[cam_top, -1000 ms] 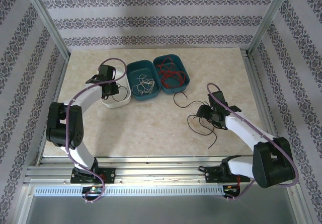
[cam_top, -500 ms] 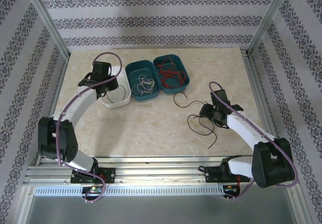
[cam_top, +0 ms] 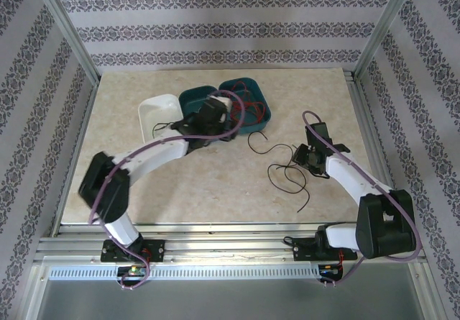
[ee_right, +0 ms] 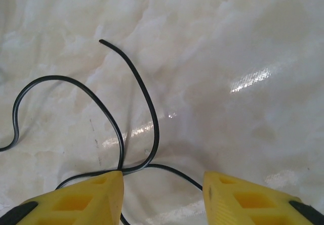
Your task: Untangle the cables
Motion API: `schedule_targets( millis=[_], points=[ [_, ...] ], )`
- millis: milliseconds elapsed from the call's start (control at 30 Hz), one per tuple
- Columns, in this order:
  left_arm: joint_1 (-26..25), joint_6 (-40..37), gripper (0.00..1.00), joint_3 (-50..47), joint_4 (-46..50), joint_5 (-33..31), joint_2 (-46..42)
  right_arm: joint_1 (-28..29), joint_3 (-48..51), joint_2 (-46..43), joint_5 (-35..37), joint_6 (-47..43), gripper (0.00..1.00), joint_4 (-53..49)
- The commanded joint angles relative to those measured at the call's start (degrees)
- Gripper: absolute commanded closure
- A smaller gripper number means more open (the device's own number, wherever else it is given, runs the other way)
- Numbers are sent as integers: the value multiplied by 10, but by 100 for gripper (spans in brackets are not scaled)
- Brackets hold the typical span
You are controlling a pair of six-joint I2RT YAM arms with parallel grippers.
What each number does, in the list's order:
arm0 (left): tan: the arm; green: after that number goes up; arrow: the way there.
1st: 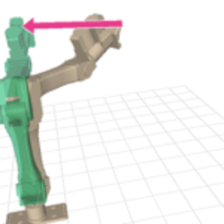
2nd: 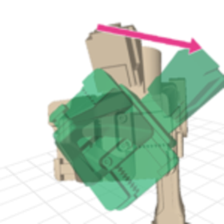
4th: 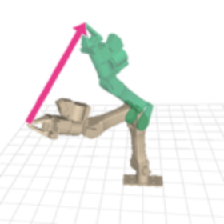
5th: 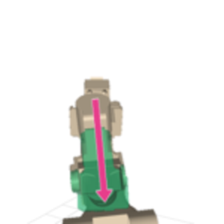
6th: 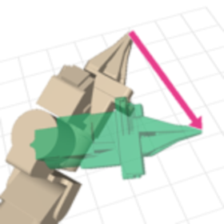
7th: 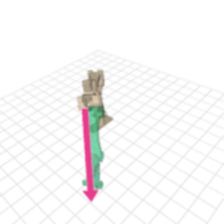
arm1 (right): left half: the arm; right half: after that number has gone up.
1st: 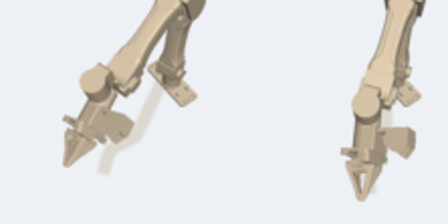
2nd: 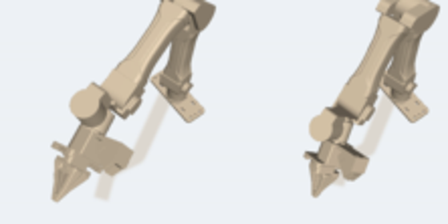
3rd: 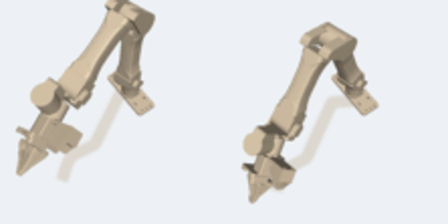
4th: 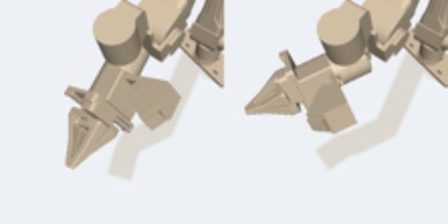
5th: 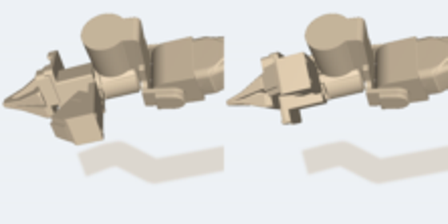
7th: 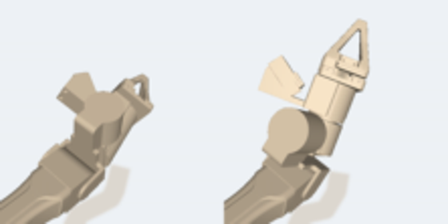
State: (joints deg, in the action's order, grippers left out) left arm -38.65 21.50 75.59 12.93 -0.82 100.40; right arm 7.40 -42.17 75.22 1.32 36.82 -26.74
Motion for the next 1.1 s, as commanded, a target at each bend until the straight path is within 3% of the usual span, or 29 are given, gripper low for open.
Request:
schedule_targets(
  millis=[0, 133, 367, 667, 1067],
  points=[
    [-48, -31, 44, 63, -29, 37, 73, -11, -14, 10, -9, -11, 54, 3],
    [-80, -61, 51, 123, -51, 66, 156, -26, -11, 14, -27, -13, 54, 9],
    [-92, -93, 52, 222, -37, 100, 270, -52, 3, 5, -58, -11, 53, 13],
    [-91, -157, 51, 335, 39, 77, 354, -73, 18, -8, -87, -6, 52, 21],
    [-91, -211, 52, 375, 92, 61, 392, -78, 14, 2, -108, -4, 52, 25]
  ],
)
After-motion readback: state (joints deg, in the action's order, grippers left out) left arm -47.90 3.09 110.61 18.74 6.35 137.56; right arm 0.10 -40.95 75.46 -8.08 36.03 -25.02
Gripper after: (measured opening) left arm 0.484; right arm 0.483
